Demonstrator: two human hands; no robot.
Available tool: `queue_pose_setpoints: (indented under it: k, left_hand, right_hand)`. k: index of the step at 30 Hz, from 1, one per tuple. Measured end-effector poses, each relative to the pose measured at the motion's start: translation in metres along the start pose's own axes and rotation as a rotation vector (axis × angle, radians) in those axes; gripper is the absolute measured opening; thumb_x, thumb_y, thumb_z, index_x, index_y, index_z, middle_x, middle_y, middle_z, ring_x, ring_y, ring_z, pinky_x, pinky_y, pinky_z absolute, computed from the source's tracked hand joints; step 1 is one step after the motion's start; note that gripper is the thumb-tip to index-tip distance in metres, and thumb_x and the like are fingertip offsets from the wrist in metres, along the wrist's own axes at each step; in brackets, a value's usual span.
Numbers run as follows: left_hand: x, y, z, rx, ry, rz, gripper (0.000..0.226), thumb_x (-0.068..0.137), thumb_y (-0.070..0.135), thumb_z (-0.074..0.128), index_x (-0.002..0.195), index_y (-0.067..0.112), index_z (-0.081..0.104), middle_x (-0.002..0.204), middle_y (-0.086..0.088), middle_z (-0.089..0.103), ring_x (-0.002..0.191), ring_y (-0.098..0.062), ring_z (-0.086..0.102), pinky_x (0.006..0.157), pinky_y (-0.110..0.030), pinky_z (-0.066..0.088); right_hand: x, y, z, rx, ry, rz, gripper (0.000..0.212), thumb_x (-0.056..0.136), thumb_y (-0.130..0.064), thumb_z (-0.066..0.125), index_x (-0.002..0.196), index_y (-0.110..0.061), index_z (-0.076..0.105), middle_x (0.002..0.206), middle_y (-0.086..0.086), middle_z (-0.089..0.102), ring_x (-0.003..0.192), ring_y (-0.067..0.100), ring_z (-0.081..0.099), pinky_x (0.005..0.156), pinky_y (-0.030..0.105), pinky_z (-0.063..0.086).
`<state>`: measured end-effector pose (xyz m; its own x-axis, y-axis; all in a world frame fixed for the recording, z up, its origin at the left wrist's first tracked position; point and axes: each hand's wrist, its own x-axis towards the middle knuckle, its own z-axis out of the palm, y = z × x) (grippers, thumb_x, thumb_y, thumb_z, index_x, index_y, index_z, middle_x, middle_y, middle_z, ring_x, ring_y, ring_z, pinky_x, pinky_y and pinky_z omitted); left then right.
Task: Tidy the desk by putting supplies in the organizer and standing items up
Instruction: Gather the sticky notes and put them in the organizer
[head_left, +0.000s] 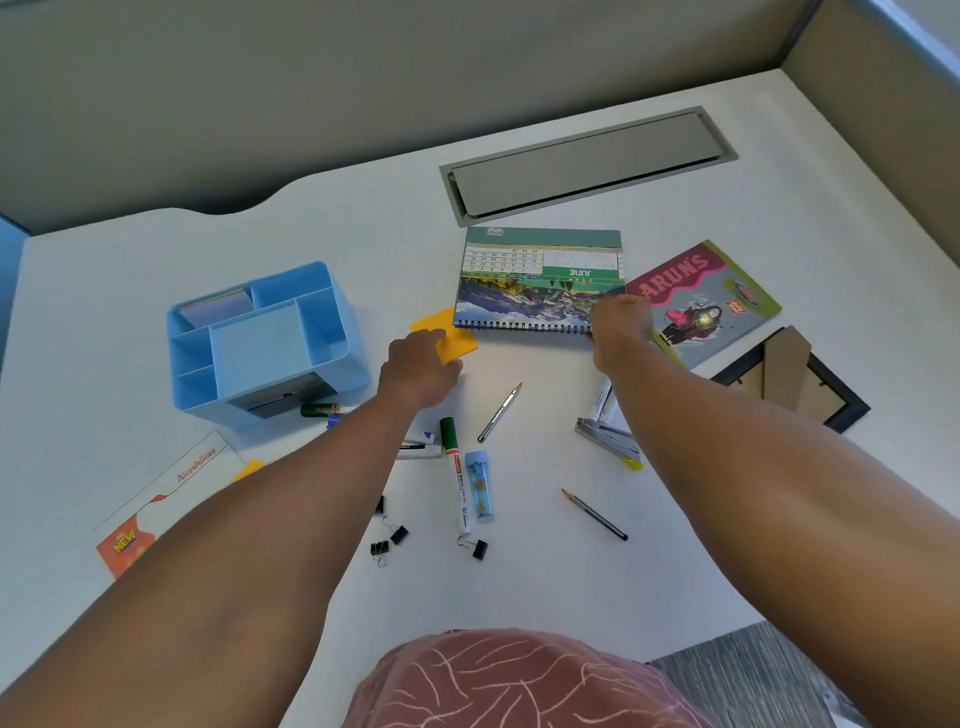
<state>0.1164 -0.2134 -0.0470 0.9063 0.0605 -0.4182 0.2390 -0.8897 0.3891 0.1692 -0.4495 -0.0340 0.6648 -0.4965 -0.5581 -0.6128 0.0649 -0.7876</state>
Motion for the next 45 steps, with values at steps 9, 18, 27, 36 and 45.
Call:
queue_pose_setpoints:
  k: [9,18,27,36,45]
  left_hand:
    - [-0.014,-0.001,0.009,0.365,0.150,0.012,0.062,0.096,0.050,0.050,0.146,0.017,0.032,0.142,-0.010,0.046,0.135,-0.030,0.036,0.100,-0.044,0.039]
    - [-0.009,-0.004,0.012,0.228,0.116,-0.004,0.073,0.089,0.044,0.066,0.148,0.017,0.031,0.146,-0.009,0.040,0.133,-0.029,0.038,0.100,-0.044,0.041]
    - [-0.008,-0.001,0.010,0.041,0.115,-0.125,0.055,0.087,0.034,0.071,0.135,0.020,0.051,0.134,-0.011,0.041,0.123,-0.029,0.046,0.094,-0.041,0.048]
    - [-0.020,0.005,-0.003,-0.129,0.180,-0.143,0.032,0.100,0.029,0.051,0.130,0.019,0.054,0.126,-0.007,0.062,0.114,-0.029,0.058,0.079,-0.032,0.040]
    - [-0.037,0.000,-0.001,-0.219,0.104,-0.043,0.035,0.096,0.031,0.058,0.129,0.019,0.061,0.127,-0.005,0.064,0.112,-0.026,0.059,0.080,-0.029,0.041]
  right_hand:
    - [0.006,0.001,0.008,-0.258,0.102,0.009,0.048,0.094,-0.023,0.054,0.137,-0.005,0.043,0.136,0.015,0.043,0.092,0.022,0.047,0.074,0.030,0.041]
    - [-0.006,-0.005,0.016,-0.433,0.202,0.090,0.060,0.089,-0.026,0.063,0.141,-0.010,0.037,0.142,0.016,0.031,0.121,0.029,0.043,0.095,0.034,0.043]
    - [-0.009,0.001,0.019,-0.432,0.279,0.070,0.061,0.086,-0.024,0.066,0.139,-0.011,0.040,0.142,0.014,0.033,0.126,0.030,0.038,0.096,0.038,0.042]
    - [-0.025,0.013,0.032,-0.454,0.225,-0.189,0.039,0.076,-0.017,0.065,0.112,-0.002,0.060,0.119,0.013,0.053,0.105,0.029,0.055,0.086,0.041,0.056]
    - [-0.063,0.014,0.046,-0.293,-0.154,-0.326,0.011,0.074,0.003,0.051,0.072,0.000,0.061,0.071,0.007,0.051,0.063,0.018,0.046,0.055,0.028,0.042]
